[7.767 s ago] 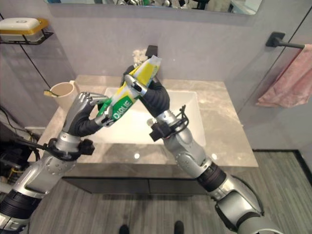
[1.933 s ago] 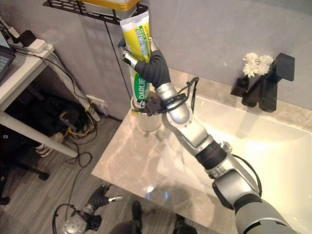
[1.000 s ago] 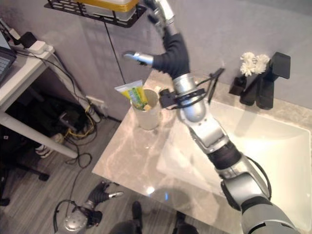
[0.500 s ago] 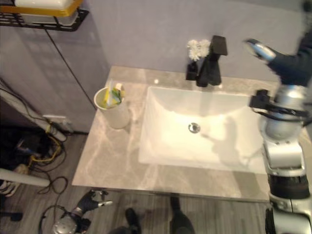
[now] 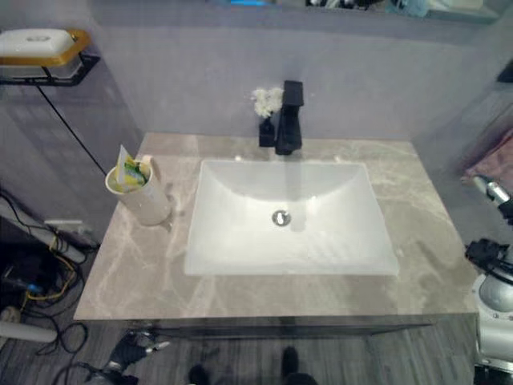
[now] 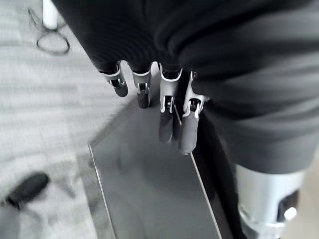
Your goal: Put brush and paste in cup on sink, flatten towel.
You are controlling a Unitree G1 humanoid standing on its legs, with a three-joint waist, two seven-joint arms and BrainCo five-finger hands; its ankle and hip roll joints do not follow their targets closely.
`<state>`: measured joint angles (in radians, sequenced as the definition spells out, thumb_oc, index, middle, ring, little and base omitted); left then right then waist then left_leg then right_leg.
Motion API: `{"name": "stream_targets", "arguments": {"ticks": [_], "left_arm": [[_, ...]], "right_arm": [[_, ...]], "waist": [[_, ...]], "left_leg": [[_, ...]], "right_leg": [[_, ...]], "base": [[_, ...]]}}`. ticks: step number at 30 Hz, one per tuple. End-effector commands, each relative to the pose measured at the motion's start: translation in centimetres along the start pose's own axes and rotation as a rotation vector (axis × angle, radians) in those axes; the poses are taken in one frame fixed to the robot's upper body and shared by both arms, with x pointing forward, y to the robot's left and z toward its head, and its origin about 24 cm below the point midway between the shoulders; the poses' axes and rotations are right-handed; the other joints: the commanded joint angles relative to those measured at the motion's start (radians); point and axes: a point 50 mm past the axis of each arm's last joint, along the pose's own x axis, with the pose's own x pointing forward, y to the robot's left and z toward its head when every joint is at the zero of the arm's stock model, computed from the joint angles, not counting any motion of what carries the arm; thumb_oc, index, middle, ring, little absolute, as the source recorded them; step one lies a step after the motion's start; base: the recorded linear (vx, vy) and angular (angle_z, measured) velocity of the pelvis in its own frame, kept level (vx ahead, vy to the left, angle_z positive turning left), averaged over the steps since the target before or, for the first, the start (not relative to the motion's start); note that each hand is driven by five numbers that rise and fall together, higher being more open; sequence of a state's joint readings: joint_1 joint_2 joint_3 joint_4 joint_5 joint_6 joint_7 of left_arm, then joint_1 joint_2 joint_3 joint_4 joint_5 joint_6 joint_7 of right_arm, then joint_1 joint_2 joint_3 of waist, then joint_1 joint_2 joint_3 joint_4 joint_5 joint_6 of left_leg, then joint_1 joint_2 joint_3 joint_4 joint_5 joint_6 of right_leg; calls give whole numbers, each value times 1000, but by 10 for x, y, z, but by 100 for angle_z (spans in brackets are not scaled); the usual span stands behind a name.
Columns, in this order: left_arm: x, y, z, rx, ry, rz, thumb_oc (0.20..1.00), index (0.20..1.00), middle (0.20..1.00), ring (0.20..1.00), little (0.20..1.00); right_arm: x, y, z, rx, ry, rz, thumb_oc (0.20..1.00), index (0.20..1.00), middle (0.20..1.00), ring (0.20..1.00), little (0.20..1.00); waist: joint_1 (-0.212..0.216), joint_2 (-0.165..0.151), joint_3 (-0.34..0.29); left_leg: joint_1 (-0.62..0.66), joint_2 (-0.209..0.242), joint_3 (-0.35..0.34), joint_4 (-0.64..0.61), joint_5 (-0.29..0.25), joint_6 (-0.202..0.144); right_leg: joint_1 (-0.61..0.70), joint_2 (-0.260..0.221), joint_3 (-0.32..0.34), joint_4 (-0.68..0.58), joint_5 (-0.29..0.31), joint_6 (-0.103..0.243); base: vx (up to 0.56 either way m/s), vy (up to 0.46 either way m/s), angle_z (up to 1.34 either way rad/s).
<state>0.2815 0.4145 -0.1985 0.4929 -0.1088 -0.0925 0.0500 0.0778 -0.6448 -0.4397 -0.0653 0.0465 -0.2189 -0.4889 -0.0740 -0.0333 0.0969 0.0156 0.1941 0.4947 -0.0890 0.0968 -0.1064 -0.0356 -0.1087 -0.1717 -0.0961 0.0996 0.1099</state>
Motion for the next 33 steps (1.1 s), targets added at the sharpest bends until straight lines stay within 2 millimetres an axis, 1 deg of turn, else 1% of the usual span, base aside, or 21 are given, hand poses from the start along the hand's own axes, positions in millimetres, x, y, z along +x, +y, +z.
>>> {"name": "stream_targets", "arguments": {"ticks": [1, 3, 5, 6, 7, 8, 9, 10, 11, 12, 13, 14, 16, 18, 22, 23, 24, 27, 31, 32, 33], "left_arm": [[25, -2, 74, 13, -292, -22, 1000, 1000, 1000, 1000, 1000], [26, -1, 75, 0, -292, -10, 1000, 1000, 1000, 1000, 1000], [26, -2, 72, -10, -281, -9, 1000, 1000, 1000, 1000, 1000], [25, -2, 75, -20, -296, -16, 1000, 1000, 1000, 1000, 1000], [24, -3, 76, -27, -304, -28, 1000, 1000, 1000, 1000, 1000], [24, -3, 76, -27, -304, -27, 1000, 1000, 1000, 1000, 1000], [23, -4, 78, -24, -317, -46, 1000, 1000, 1000, 1000, 1000], [23, -4, 77, -23, -316, -45, 1000, 1000, 1000, 1000, 1000], [22, -4, 78, -27, -323, -50, 1000, 1000, 1000, 1000, 1000], [22, -4, 78, -26, -322, -49, 1000, 1000, 1000, 1000, 1000], [21, -3, 79, -32, -327, -49, 1000, 1000, 1000, 1000, 1000], [21, -4, 81, -13, -335, -51, 1000, 1000, 1000, 1000, 1000], [21, -4, 80, -13, -335, -50, 1000, 1000, 1000, 1000, 1000], [20, -3, 83, 24, -348, -50, 1000, 1000, 1000, 1000, 1000], [17, 8, 100, 55, -425, -2, 1000, 1000, 1000, 1000, 1000], [17, 8, 100, 55, -425, -1, 1000, 1000, 1000, 1000, 1000], [14, 10, 112, 68, -479, 11, 1000, 1000, 1000, 1000, 1000], [11, 15, 120, 83, -517, 25, 1000, 1000, 1000, 1000, 1000], [11, 7, 120, 77, -516, -30, 1000, 1000, 1000, 1000, 1000], [-19, 91, 59, 117, -316, 106, 1000, 1000, 1000, 1000, 1000], [-40, 89, 132, 217, -622, 25, 1000, 1000, 1000, 1000, 1000]], "right_arm": [[20, 4, 27, 127, -124, 43, 1000, 1000, 1000, 1000, 1000], [19, 7, 30, 168, -133, 68, 1000, 1000, 1000, 1000, 1000], [17, 11, 30, 195, -126, 99, 1000, 1000, 1000, 1000, 1000], [19, 15, 31, 162, -139, 143, 1000, 1000, 1000, 1000, 1000], [18, 19, 32, 146, -142, 180, 1000, 1000, 1000, 1000, 1000], [18, 20, 32, 147, -142, 181, 1000, 1000, 1000, 1000, 1000], [15, 27, 34, 126, -152, 234, 1000, 1000, 1000, 1000, 1000], [15, 28, 34, 126, -151, 234, 1000, 1000, 1000, 1000, 1000], [12, 31, 34, 124, -155, 267, 1000, 1000, 1000, 1000, 1000], [12, 31, 34, 124, -155, 267, 1000, 1000, 1000, 1000, 1000], [5, 40, 34, 102, -156, 330, 1000, 1000, 1000, 1000, 1000], [-3, 49, 30, 66, -138, 387, 1000, 1000, 1000, 1000, 1000], [-3, 50, 30, 66, -138, 388, 1000, 1000, 1000, 1000, 1000], [-16, 61, 18, 83, -66, 426, 1000, 1000, 1000, 1000, 1000], [-40, 82, -11, 55, 93, 472, 1000, 1000, 1000, 1000, 1000], [-40, 83, -11, 56, 93, 473, 1000, 1000, 1000, 1000, 1000], [-46, 86, -25, 22, 158, 471, 1000, 1000, 1000, 1000, 1000], [-54, 89, -40, -15, 229, 466, 1000, 1000, 1000, 1000, 1000], [-59, 94, -49, -16, 282, 476, 1000, 1000, 1000, 1000, 1000], [-47, 73, -53, -40, 278, 408, 1000, 1000, 1000, 1000, 1000], [-40, 69, -49, -53, 249, 400, 1000, 1000, 1000, 1000, 1000]], "waist": [[0, 16, -2], [5, 31, 9], [5, 39, 13], [8, 39, 34], [5, 33, 42], [3, 33, 43], [8, 15, 53], [4, 15, 51], [7, 10, 54], [4, 10, 54], [3, 19, 46], [2, 24, 40], [0, 24, 40], [6, 18, 27], [17, 2, 10], [18, 2, 11], [20, -4, 9], [22, -9, 8], [23, -15, 11], [55, 6, 22], [58, 17, 19]], "left_leg": [[-58, 47, -41, 16, 104, -38], [-80, 66, -42, 9, 133, -55], [-90, 71, -49, 10, 139, -62], [-104, 63, -31, 34, 138, -57], [-99, 43, -16, 95, 88, -42], [-104, 45, -17, 109, 78, -41], [-118, -7, -27, 206, -25, -16], [-126, -5, -32, 217, -33, -14], [-126, -34, -37, 236, -73, -2], [-129, -34, -40, 242, -78, -1], [-92, -79, -75, 171, -94, 19], [-76, -103, -108, 133, -96, 36], [-74, -105, -109, 129, -94, 36], [-47, -112, -91, 87, -85, 47], [-6, -138, -63, 20, -85, 68], [-5, -139, -62, 18, -84, 68], [5, -143, -56, 14, -91, 72], [12, -151, -55, 10, -99, 81], [16, -158, -50, 4, -103, 88], [15, -163, -56, 4, -100, 89], [11, -166, -68, 2, -102, 88]], "right_leg": [[43, -14, -27, 31, -55, 26], [44, -5, -49, 23, -58, 20], [53, -3, -67, 17, -67, 20], [56, -17, -102, 17, -60, 14], [48, -25, -119, 20, -57, 7], [49, -26, -120, 20, -58, 9], [37, -42, -140, 24, -49, -3], [37, -42, -145, 24, -49, -2], [30, -46, -153, 27, -49, -4], [31, -47, -156, 28, -50, -2], [13, -42, -163, 51, -46, 8], [9, -47, -165, 66, -32, 16], [10, -48, -166, 66, -32, 16], [11, -63, -165, 70, -22, 27], [-4, -92, -151, 75, 11, 53], [-4, -93, -150, 75, 11, 54], [-3, -101, -148, 77, 18, 62], [-6, -113, -145, 85, 29, 71], [-15, -125, -141, 99, 43, 81], [-12, -133, -154, 103, 51, 85], [-10, -141, -165, 105, 54, 93]], "base": [[-122, -216, 24], [-95, -126, 24], [-97, -105, 30], [-218, -155, 39], [-201, -109, 55], [-222, -147, 68], [-131, -85, 54], [-196, -113, 46], [-62, -12, 40], [-62, 35, 70], [52, 141, 60], [51, 137, 59], [48, 89, 29], [73, 189, 16], [49, 152, -4], [57, 130, -21], [34, 89, -22], [24, 87, -16], [-16, 56, -3], [-32, 80, -11], [-45, 91, -29]]}}
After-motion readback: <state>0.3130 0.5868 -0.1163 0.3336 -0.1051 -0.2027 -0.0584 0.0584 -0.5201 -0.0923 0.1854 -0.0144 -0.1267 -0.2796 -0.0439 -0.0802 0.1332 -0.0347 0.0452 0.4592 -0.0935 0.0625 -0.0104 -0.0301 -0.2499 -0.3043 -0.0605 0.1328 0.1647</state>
